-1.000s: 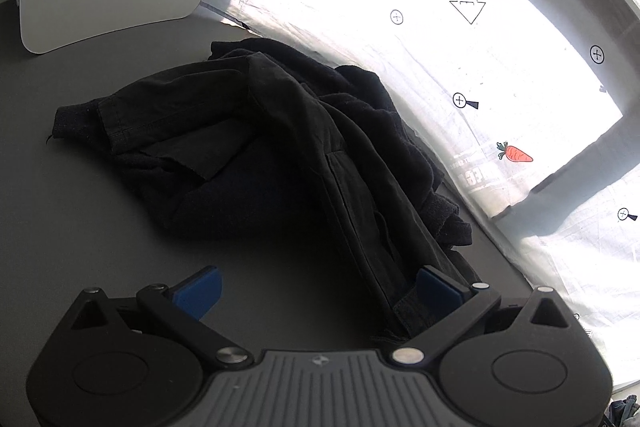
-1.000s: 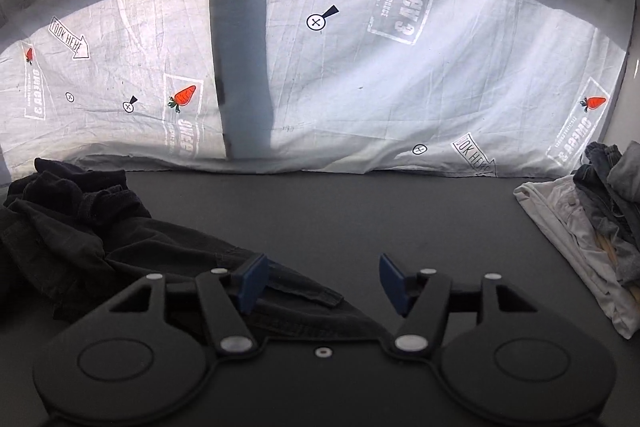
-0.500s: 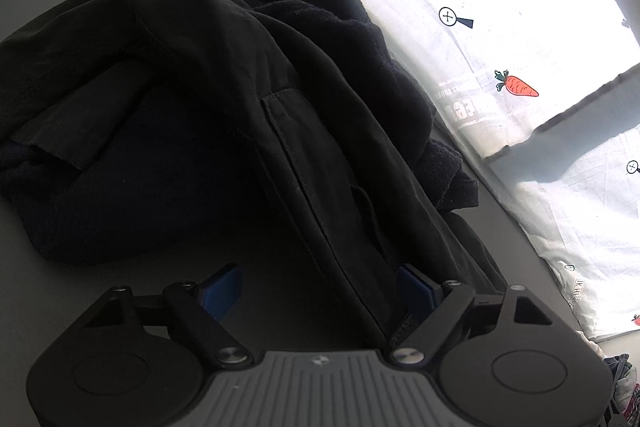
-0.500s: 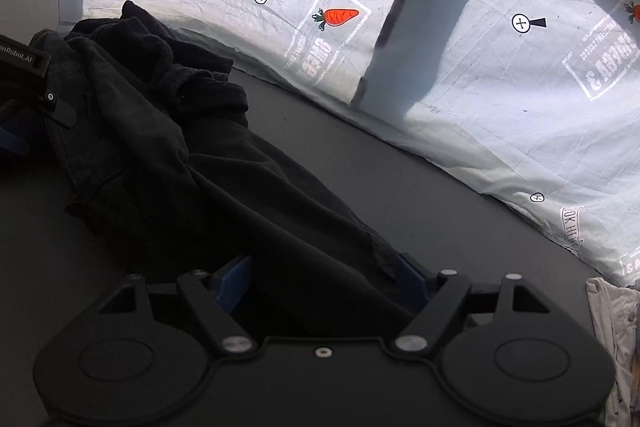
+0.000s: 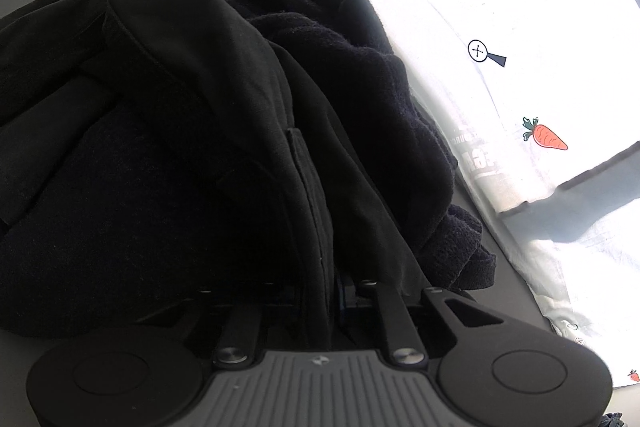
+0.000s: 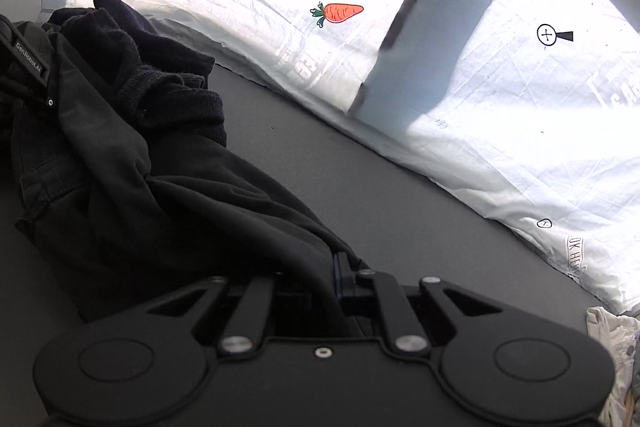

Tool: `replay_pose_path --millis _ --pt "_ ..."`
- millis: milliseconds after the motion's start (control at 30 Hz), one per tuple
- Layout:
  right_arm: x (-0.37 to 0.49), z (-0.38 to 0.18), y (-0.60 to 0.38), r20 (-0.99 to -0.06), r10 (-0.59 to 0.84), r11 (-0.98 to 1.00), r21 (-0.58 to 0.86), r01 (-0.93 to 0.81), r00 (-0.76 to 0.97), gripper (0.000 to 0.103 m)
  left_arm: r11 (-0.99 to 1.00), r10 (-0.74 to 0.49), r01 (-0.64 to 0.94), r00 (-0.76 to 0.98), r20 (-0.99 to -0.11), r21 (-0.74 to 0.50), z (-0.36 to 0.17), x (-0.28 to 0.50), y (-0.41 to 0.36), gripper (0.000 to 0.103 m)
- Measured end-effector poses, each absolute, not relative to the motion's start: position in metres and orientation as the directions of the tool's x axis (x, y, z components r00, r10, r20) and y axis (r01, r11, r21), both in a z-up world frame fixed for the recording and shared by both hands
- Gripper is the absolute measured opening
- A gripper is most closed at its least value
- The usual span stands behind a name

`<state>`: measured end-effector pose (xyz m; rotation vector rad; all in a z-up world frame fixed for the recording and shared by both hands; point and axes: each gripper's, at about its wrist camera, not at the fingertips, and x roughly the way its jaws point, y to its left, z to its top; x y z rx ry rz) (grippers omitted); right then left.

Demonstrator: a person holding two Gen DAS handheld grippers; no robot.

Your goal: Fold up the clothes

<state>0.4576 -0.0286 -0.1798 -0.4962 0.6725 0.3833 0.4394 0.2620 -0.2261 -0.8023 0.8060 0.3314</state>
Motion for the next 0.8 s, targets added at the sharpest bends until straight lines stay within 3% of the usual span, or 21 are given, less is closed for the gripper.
replay_pose_path --millis 167,367,567,700,800 --pt "0.447 -0.140 -0.025 -0.538 0.224 0.834 -0.325 -0.445 0.813 0.006 0.759 0.100 -0.486 0.744 -0.661 -0.433 -0.180 0.429 0.253 0.014" --pt "0.440 -0.083 -0.020 -0.351 0.298 0.853 -0.319 -0.413 0.888 0.006 0.804 0.202 -0.409 0.870 -0.449 -0.432 -0.092 0.408 0.251 0.011" --pt "0.425 0.003 -0.003 -0.040 0.400 0.842 -0.379 -0.384 0.916 0.006 0.815 0.288 -0.350 0.936 -0.202 -0.462 -0.006 0.374 0.257 0.011" --pt "0.411 0.074 -0.009 0.186 0.414 0.878 -0.340 -0.337 0.891 0.006 0.801 0.279 -0.267 0.958 -0.061 -0.536 0.037 0.353 0.259 0.011" --pt "0.395 0.115 -0.026 0.306 0.395 0.902 -0.307 -0.303 0.866 0.006 0.828 0.256 -0.187 0.965 0.060 -0.528 0.077 0.320 0.258 0.011"
